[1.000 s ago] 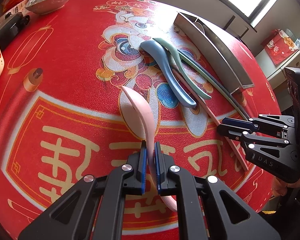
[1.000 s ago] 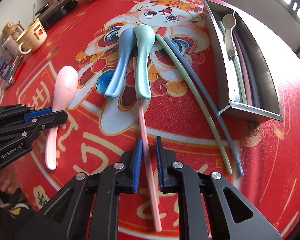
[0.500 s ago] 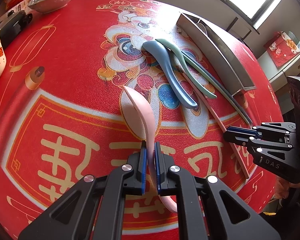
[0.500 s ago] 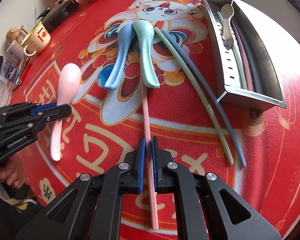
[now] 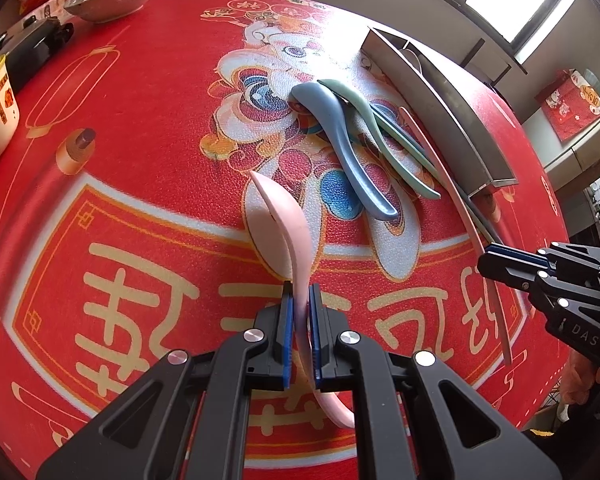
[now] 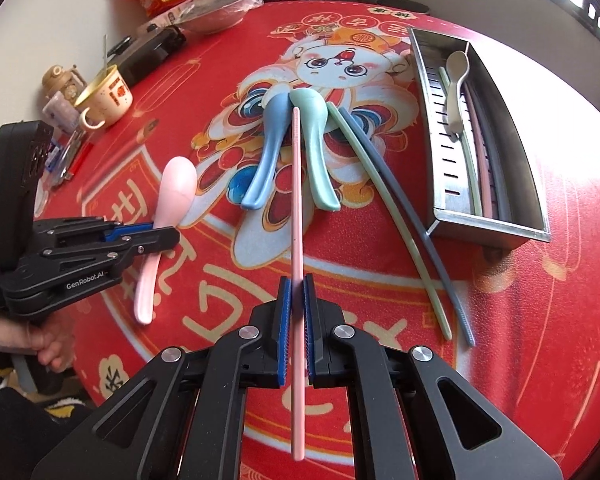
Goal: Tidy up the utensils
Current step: 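Lift the pink chopstick with the right tool and lower it into the steel tray, then lower the pink spoon into the steel tray with the left tool and release, then move the left tool to the blue spoon and grasp its handle, then hold the blue spoon with the left tool while the right tool grasps a green chopstick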
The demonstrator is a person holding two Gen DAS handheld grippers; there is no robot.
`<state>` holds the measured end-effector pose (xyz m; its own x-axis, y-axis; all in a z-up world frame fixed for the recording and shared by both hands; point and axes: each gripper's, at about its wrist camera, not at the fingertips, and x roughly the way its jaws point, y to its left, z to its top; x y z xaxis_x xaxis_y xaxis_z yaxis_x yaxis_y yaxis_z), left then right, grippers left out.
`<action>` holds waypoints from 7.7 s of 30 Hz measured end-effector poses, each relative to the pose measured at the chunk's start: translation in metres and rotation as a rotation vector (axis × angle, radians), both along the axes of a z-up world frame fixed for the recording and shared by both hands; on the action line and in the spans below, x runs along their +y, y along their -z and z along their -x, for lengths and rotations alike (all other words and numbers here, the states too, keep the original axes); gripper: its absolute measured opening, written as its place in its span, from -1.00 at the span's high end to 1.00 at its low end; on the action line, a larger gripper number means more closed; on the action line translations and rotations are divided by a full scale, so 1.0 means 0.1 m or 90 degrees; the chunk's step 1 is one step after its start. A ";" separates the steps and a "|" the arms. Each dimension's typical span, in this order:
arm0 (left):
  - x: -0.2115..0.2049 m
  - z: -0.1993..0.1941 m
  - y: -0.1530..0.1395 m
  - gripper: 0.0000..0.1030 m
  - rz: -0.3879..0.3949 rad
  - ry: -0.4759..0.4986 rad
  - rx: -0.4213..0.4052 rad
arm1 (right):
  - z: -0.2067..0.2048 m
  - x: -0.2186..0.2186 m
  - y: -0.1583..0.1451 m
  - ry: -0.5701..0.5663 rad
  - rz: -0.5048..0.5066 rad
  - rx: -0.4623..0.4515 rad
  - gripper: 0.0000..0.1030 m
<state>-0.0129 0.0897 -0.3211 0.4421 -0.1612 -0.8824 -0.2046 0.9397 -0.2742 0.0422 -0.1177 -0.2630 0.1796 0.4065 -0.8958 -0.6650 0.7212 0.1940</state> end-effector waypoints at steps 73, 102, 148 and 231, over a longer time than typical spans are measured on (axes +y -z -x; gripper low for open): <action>-0.25 -0.52 -0.84 0.88 0.008 -0.031 -0.072 | -1.30 -0.90 -0.20 0.251 -0.087 -0.025 -0.17; -1.14 -3.14 -0.52 0.88 -0.068 0.169 0.054 | -1.50 -2.28 -0.14 0.374 -0.129 -0.005 -0.68; 0.09 -1.16 -0.30 0.54 0.006 -0.042 0.007 | -0.96 -1.49 -0.40 0.292 -0.069 -0.056 -0.71; -0.01 -0.33 0.03 0.85 0.037 0.086 -0.001 | -0.40 -0.19 0.34 0.107 0.031 0.027 0.86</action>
<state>0.0204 0.0885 -0.3241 0.4138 -0.2700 -0.8694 -0.0774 0.9411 -0.3291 0.0820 -0.1367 -0.2970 0.2028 0.3299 -0.9220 -0.5269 0.8304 0.1812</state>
